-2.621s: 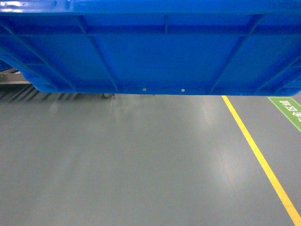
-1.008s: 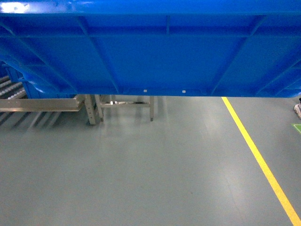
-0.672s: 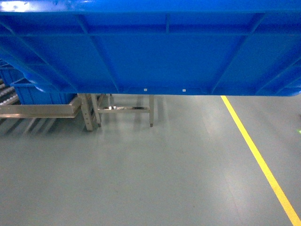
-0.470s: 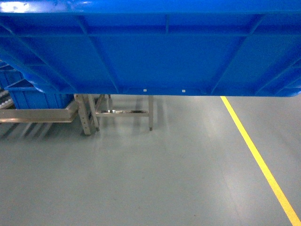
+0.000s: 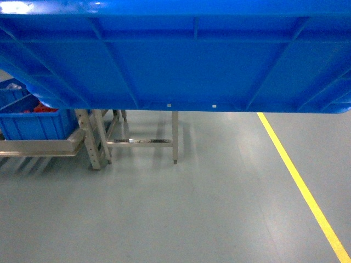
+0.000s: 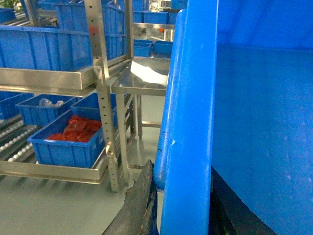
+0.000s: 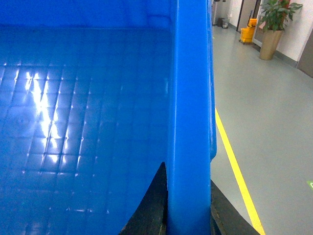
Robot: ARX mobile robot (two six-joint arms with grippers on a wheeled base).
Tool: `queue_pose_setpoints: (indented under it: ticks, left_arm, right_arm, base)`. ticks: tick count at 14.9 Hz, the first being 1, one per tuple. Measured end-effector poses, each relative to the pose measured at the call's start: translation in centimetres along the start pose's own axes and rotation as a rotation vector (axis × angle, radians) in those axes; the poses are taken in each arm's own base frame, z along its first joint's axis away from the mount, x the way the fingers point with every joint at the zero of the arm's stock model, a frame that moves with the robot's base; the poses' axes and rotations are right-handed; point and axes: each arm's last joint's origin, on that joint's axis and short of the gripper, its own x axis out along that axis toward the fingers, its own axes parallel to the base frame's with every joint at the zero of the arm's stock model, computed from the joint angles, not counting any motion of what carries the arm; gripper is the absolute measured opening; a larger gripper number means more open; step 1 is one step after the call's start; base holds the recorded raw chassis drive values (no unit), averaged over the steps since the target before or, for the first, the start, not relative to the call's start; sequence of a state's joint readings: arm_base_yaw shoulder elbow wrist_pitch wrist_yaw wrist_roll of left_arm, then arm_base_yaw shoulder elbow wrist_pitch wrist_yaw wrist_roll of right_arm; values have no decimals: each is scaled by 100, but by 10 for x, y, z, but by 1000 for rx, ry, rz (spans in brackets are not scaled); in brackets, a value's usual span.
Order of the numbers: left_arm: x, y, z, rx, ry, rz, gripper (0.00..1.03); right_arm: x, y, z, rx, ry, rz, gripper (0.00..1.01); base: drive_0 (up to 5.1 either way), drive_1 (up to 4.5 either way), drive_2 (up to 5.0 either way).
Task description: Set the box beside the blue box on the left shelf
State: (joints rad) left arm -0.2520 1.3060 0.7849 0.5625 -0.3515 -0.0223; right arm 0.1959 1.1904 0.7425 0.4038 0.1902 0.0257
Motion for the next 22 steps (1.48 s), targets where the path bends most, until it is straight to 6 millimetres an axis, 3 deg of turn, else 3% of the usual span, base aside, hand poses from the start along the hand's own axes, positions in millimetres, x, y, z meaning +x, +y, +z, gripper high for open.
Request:
queue_pose_setpoints:
  ticks: [7, 9, 22]
  left_arm:
    - [0, 0, 0, 0, 1, 0, 17]
    - [0, 0, 1, -3, -6, 0, 17]
    - [0, 0, -1, -2, 3, -1, 17]
  right_arm:
    - [0, 0, 0, 0, 2, 0, 9]
    - [1, 0, -1, 0, -1, 1, 9]
    - [0, -1, 0, -1, 0, -2, 9]
  base:
    - [4, 426, -418]
    - [0, 0, 0]
    - [-487, 258, 258]
